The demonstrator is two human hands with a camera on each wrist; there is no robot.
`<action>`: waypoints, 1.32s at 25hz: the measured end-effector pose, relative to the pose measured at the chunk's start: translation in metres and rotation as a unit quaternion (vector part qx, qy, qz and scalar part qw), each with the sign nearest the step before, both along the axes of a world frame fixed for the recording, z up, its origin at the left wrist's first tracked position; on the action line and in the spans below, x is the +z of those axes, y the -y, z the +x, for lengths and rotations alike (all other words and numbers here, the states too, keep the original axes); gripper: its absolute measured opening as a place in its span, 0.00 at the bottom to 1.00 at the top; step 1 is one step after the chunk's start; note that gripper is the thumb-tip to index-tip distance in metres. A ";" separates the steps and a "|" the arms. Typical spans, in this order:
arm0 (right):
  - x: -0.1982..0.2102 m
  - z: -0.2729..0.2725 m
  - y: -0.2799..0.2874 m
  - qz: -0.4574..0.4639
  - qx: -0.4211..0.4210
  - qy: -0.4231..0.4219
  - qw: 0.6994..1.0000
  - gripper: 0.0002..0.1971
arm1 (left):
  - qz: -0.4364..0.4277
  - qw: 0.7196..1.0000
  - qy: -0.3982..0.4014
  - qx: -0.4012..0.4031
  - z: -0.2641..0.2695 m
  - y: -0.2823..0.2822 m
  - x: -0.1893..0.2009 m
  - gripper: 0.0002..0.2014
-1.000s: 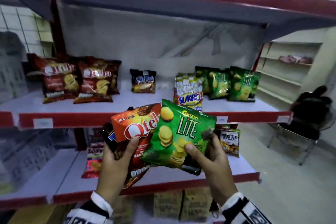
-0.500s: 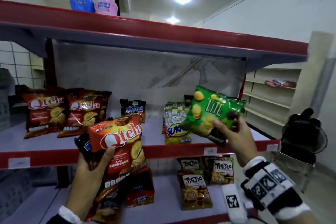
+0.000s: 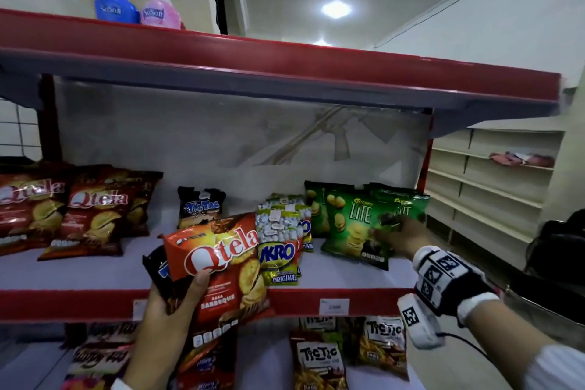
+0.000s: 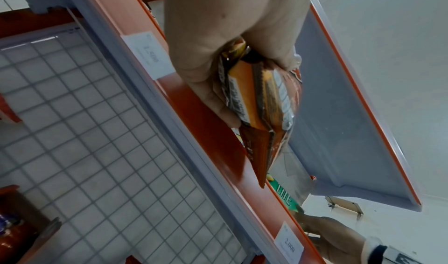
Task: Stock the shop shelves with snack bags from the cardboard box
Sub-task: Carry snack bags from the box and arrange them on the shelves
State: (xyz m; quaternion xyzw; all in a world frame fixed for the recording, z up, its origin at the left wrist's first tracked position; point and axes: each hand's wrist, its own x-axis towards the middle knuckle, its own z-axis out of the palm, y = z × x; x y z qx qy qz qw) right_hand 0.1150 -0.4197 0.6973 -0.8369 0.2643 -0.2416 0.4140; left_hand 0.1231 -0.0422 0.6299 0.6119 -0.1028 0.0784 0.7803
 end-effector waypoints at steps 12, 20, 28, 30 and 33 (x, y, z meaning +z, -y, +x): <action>0.029 -0.025 -0.041 -0.179 0.074 0.094 0.977 0.30 | -0.016 1.000 -0.014 0.008 -0.003 0.028 0.006 0.22; 0.020 -0.025 -0.198 -0.061 0.429 0.060 0.899 0.50 | -0.039 0.999 0.008 -0.022 0.006 -0.014 0.012 0.26; 0.054 0.035 -0.337 0.029 0.419 0.097 0.902 0.35 | -0.035 0.997 0.053 0.049 0.070 -0.183 0.014 0.27; 0.066 0.060 -0.377 0.081 0.396 0.117 0.907 0.29 | -0.049 0.991 0.063 0.105 0.086 -0.233 0.009 0.21; 0.076 0.099 -0.433 0.086 0.377 0.097 0.917 0.21 | -0.075 0.979 0.060 0.181 0.104 -0.299 -0.005 0.15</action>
